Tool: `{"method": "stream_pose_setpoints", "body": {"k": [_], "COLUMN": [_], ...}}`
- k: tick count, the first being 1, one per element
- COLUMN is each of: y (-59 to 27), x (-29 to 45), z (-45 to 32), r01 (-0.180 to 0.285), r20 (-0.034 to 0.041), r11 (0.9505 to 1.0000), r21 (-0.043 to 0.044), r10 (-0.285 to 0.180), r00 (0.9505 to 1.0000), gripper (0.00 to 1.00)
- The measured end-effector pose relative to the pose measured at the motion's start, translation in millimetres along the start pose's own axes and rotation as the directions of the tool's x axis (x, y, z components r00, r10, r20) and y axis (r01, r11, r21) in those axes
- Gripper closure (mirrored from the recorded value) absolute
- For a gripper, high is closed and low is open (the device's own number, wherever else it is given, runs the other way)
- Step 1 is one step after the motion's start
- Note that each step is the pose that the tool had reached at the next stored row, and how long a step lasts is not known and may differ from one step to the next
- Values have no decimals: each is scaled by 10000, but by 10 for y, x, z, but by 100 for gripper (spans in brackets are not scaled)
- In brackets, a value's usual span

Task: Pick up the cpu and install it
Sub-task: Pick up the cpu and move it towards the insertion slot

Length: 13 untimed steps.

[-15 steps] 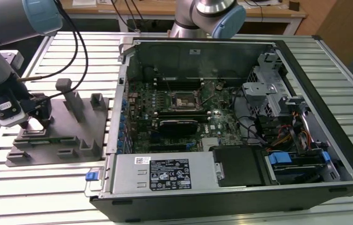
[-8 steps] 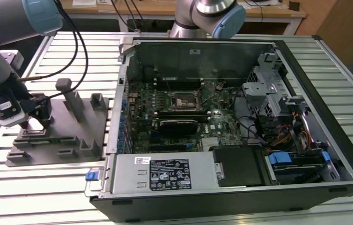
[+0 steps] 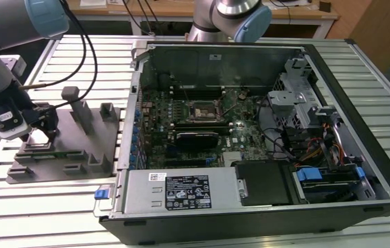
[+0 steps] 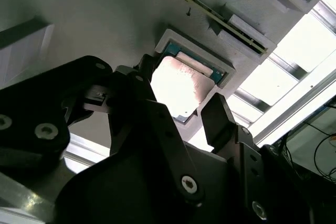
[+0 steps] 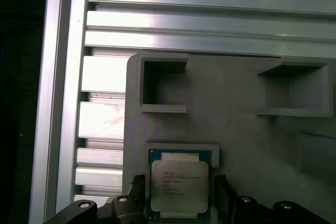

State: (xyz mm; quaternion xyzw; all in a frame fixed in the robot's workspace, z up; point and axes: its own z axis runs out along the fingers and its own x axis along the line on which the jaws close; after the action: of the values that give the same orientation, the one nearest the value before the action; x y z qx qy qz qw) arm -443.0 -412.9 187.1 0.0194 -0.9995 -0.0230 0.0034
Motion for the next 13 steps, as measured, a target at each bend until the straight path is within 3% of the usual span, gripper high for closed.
{"method": "stream_pose_setpoints", "body": {"k": [8, 13], "y": [8, 8], "x": [25, 26], "z": [-7, 18], "r01": [3, 2], "r20": [72, 77], "r11": [10000, 10000], "r21": [21, 63], "r10": [-3, -3], "r00": [10000, 10000], "gripper": [36, 36]}}
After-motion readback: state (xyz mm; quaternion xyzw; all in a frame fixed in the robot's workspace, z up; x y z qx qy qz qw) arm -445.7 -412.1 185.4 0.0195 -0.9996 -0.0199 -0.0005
